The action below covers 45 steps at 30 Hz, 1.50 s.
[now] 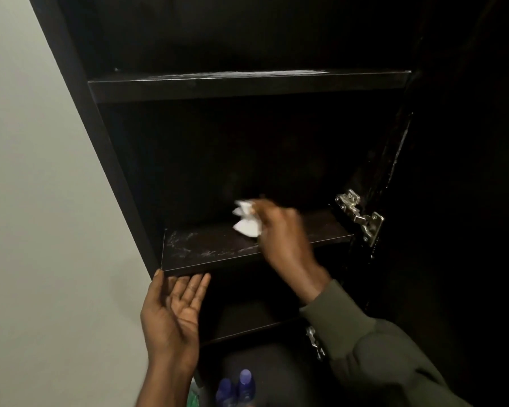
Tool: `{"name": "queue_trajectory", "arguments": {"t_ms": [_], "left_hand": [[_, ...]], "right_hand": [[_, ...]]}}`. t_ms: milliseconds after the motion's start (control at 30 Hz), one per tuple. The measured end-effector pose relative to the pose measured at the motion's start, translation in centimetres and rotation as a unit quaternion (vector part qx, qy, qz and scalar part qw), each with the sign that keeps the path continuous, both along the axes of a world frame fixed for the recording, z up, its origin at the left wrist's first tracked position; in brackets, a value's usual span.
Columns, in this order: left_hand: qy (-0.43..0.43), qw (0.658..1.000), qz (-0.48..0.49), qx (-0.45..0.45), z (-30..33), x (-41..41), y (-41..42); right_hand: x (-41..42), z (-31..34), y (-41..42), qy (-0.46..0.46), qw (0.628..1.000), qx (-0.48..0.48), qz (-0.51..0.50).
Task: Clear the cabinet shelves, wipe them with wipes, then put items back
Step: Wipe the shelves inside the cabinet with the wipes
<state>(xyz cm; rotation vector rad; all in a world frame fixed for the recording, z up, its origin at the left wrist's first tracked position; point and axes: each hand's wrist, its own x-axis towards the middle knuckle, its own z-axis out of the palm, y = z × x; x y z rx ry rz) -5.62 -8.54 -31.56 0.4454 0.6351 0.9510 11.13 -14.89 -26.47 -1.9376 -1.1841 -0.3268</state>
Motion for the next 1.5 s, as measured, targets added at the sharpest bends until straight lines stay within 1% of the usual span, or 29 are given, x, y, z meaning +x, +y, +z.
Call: {"name": "queue_trajectory", "arguments": {"t_ms": [67,100,167,233,300,433,533,700,767,833,900,967,1033,1100,1133,1233,1300,1367,1400,1500], "left_hand": [[-0.001,1.0,-0.003,-0.003,0.0,-0.1,-0.1],[-0.003,1.0,-0.001,-0.003,0.1,-0.1,-0.1],[-0.008,1.0,0.003,-0.008,0.1,-0.1,-0.1],[-0.011,1.0,0.005,-0.012,0.1,0.0,0.0],[-0.014,1.0,0.009,-0.013,0.1,0.1,0.0],[-0.019,1.0,0.01,-0.014,0.2,0.2,0.0],[-0.026,0.999,0.016,-0.017,0.3,0.3,-0.1],[-0.04,0.998,0.026,-0.046,0.5,0.7,-0.5],[-0.05,0.996,0.031,-0.063,0.6,0.8,-0.5],[-0.057,0.995,0.036,-0.076,0.6,0.9,-0.5],[-0.062,0.994,0.035,-0.082,0.5,0.8,-0.4],[-0.061,0.994,0.03,-0.087,0.4,0.7,-0.3],[-0.059,0.994,0.026,-0.09,0.5,0.7,-0.2],[-0.059,0.994,0.022,-0.094,0.6,0.6,-0.1],[-0.057,0.993,0.02,-0.098,0.7,0.6,0.0],[-0.055,0.993,0.017,-0.103,0.9,0.5,0.0],[-0.054,0.993,0.015,-0.101,0.8,0.4,0.0],[-0.053,0.994,0.011,-0.1,0.8,0.2,0.0],[-0.053,0.994,0.008,-0.098,0.8,0.2,0.1],[-0.051,0.994,0.005,-0.096,0.8,0.0,0.1]], "right_hand": [[2.7,1.3,-2.6,-0.015,0.993,0.037,-0.113],[3.8,2.1,-3.8,-0.02,0.988,0.042,-0.146],[5.0,3.6,-5.7,-0.041,0.984,0.03,-0.171],[5.6,5.0,-6.7,-0.071,0.98,0.041,-0.179],[5.6,5.9,-7.1,-0.074,0.981,0.028,-0.175],[6.1,7.4,-7.6,-0.024,0.98,-0.107,-0.164],[6.9,9.5,-7.5,-0.005,0.972,-0.17,-0.162],[7.8,13.7,-6.7,-0.06,0.954,-0.222,-0.193],[8.1,14.4,-6.3,-0.076,0.95,-0.242,-0.183],[8.1,13.8,-6.1,-0.135,0.946,-0.251,-0.155],[8.1,12.0,-6.4,-0.215,0.926,-0.283,-0.124],[7.9,9.9,-6.8,-0.252,0.897,-0.345,-0.112],[7.8,7.8,-7.1,-0.285,0.852,-0.425,-0.114],[7.6,6.4,-7.4,-0.341,0.801,-0.476,-0.121],[7.4,6.0,-7.6,-0.353,0.794,-0.478,-0.124],[5.8,5.3,-8.1,-0.358,0.798,-0.466,-0.135],[5.1,4.7,-8.4,-0.359,0.806,-0.448,-0.146],[5.0,4.2,-8.9,-0.338,0.816,-0.44,-0.164],[5.1,3.9,-9.0,-0.335,0.81,-0.45,-0.174],[5.4,3.0,-8.2,-0.359,0.769,-0.487,-0.21]]}}
